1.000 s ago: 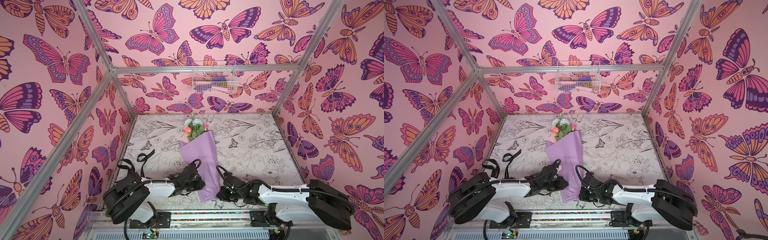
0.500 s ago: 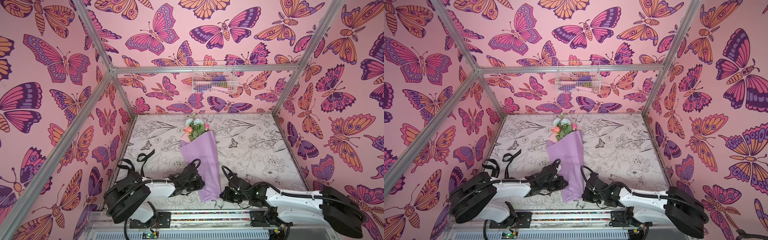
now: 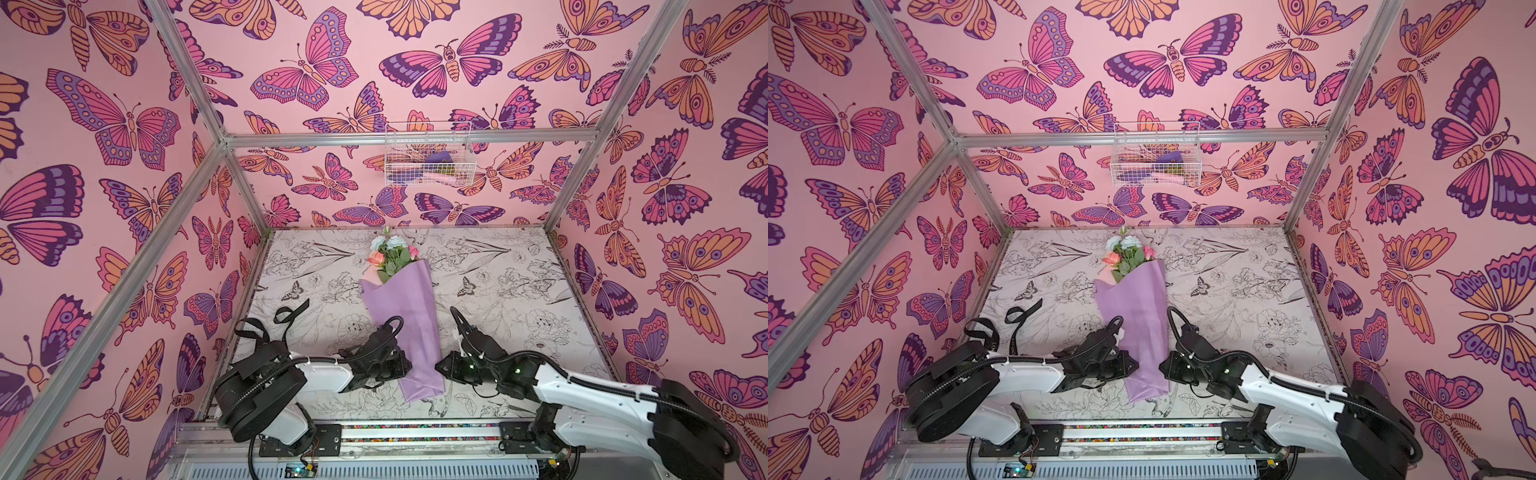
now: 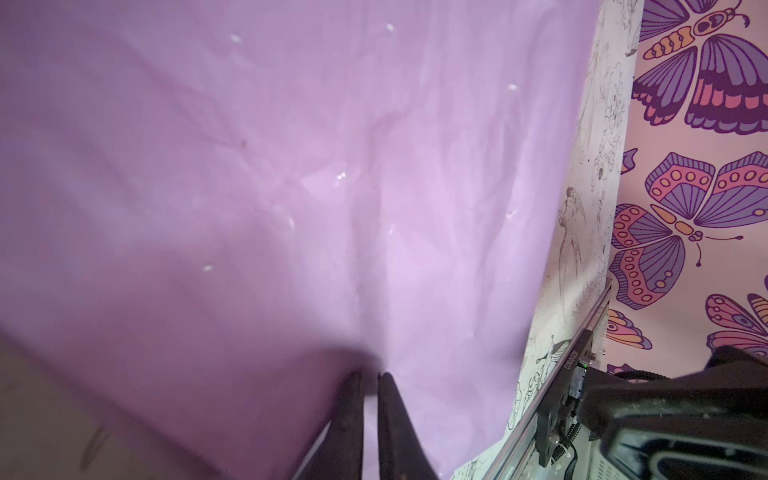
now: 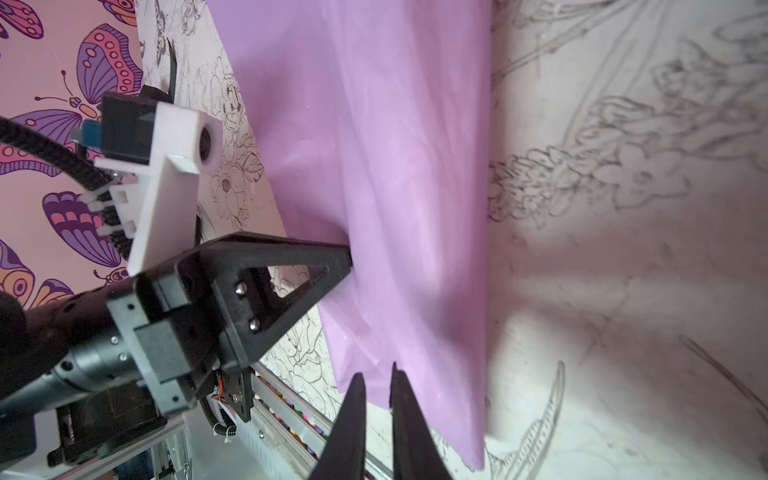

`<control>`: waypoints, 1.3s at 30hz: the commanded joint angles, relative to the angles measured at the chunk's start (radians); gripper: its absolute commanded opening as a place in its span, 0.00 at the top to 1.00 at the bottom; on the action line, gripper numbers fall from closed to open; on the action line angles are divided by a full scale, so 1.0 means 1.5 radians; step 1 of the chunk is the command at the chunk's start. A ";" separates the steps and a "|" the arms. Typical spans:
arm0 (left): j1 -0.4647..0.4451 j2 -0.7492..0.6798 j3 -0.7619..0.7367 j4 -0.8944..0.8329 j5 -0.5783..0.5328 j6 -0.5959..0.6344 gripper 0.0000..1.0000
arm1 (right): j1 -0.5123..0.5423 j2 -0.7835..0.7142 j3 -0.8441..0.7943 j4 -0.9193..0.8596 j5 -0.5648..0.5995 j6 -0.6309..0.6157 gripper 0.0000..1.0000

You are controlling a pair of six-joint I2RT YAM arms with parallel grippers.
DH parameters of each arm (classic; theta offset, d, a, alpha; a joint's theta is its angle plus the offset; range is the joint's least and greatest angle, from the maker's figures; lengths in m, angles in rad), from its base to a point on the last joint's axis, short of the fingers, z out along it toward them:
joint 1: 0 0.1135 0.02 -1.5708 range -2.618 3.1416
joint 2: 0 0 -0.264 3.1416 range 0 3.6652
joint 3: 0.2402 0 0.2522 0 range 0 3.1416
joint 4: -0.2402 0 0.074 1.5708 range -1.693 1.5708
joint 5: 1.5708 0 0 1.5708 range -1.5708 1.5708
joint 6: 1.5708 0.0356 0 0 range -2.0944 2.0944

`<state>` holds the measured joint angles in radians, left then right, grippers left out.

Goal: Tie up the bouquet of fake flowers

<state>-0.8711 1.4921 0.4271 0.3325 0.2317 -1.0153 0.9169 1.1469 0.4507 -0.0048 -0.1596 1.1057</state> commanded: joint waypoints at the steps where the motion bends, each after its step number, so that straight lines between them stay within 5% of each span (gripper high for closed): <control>1: 0.001 0.040 -0.030 -0.126 -0.040 0.001 0.87 | -0.029 0.080 0.033 0.110 -0.057 -0.034 0.85; 6: 0.003 0.040 -0.037 -0.126 -0.040 -0.001 0.88 | -0.098 0.213 0.057 0.213 -0.146 -0.047 0.91; 19: 0.002 0.043 -0.055 -0.127 -0.041 -0.012 0.95 | -0.210 0.431 0.115 0.402 -0.238 -0.059 0.92; 39: 0.002 0.036 -0.055 -0.128 -0.032 -0.016 0.99 | -0.280 0.464 0.231 0.389 -0.357 -0.116 0.82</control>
<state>-0.8707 1.4944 0.4042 0.3721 0.2287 -1.0382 0.5014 1.8790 0.7742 0.5873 -0.6487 0.9634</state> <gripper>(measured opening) 0.049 0.175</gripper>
